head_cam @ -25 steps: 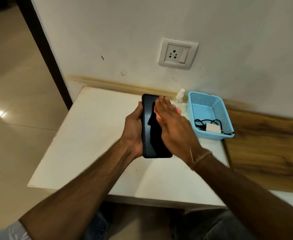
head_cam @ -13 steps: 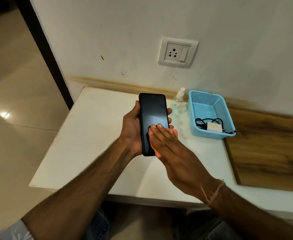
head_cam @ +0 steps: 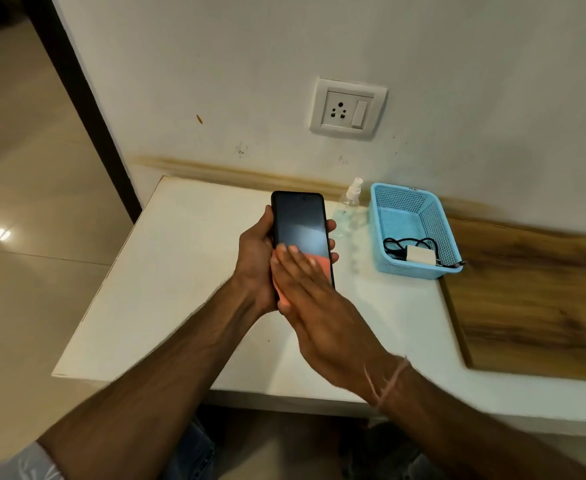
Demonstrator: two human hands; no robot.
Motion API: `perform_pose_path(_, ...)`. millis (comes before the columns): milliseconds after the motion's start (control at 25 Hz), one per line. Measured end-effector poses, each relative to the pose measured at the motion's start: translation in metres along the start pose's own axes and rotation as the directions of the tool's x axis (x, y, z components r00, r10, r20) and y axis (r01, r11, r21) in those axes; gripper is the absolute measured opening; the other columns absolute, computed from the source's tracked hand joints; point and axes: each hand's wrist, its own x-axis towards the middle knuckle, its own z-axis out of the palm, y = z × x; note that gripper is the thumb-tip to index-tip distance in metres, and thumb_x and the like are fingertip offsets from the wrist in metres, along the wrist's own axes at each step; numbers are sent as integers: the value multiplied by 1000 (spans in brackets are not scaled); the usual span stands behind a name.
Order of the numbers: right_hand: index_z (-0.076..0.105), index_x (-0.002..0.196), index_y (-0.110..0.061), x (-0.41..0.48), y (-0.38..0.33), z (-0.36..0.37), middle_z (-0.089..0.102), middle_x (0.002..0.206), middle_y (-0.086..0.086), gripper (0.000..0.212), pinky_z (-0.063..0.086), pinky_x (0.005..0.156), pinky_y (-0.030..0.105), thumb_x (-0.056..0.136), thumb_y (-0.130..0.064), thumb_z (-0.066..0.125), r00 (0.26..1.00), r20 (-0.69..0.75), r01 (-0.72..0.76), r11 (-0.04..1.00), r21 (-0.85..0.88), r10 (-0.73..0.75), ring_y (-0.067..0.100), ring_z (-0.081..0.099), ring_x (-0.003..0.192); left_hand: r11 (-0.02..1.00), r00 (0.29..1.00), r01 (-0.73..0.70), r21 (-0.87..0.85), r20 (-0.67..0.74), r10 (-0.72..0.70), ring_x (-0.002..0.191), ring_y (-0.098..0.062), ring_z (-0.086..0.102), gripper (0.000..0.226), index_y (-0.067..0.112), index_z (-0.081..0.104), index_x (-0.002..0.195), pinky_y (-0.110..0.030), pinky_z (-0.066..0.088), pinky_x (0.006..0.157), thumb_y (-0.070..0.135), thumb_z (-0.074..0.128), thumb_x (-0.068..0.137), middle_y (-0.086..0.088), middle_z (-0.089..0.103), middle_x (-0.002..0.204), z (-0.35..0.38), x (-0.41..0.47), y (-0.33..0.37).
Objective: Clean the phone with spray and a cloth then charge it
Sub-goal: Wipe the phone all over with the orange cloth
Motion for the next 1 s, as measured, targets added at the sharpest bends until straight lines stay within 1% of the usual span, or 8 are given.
perform_pose_path(80,15,152,-10,-24,9,-2,11,161,5,67,11,121,36,95,-6,49,997,29,70,987,-145,-66,18,5,149,1000,1000,-3,-22,-5,3,102,-33,60,76,3,49,143,-47,47,98,62,28,99,-19,55,137,2,1,-1)
perform_pose_path(160,13,152,-10,-16,24,-13,9,161,4,69,6,122,33,94,1,47,999,21,33,985,-171,-30,16,2,149,1000,1000,16,-13,-3,-16,108,-33,60,77,4,50,143,-45,46,100,63,29,99,-19,55,138,4,1,-4)
perform_pose_path(280,10,152,-10,37,40,-38,2,161,4,51,-10,118,21,105,-16,29,981,-55,-187,982,-34,185,11,-6,148,999,999,45,-15,15,-45,120,-30,61,67,10,61,136,-39,50,101,61,38,98,-15,60,138,9,0,-11)
perform_pose_path(360,9,152,-9,66,41,-40,1,162,7,51,-6,121,28,106,-23,24,960,-94,-264,964,3,264,13,-6,148,1000,1000,19,-16,12,-19,123,-27,61,59,12,65,131,-37,51,101,57,42,99,-13,61,137,9,-1,-13)
perform_pose_path(560,6,153,-9,37,12,-13,-2,161,5,52,-2,122,33,105,-25,21,989,-69,-125,992,30,127,12,-10,148,1000,1000,24,18,12,-24,126,-33,53,71,5,52,142,-43,36,112,60,36,99,-15,58,136,5,-4,-5)
perform_pose_path(800,15,152,-7,-30,10,1,9,161,8,54,5,121,37,104,-30,20,993,63,114,956,-269,-101,21,7,149,999,1000,-18,-49,-2,18,102,-33,57,77,2,48,143,-46,48,94,62,28,99,-19,54,135,7,-3,2)
perform_pose_path(880,12,153,-6,-12,21,-10,7,161,9,54,4,122,35,104,-29,23,996,48,85,954,-286,-75,19,1,149,999,1000,-18,-34,1,18,109,-33,58,77,3,51,142,-45,47,99,63,28,99,-19,55,138,7,-1,2)
perform_pose_path(1000,8,153,-7,40,32,-24,1,161,9,54,0,122,35,105,-27,25,992,-56,-118,982,-147,111,17,-6,149,999,999,-29,-13,-28,29,118,-28,64,68,7,64,131,-37,54,97,60,34,100,-15,63,133,6,1,0)
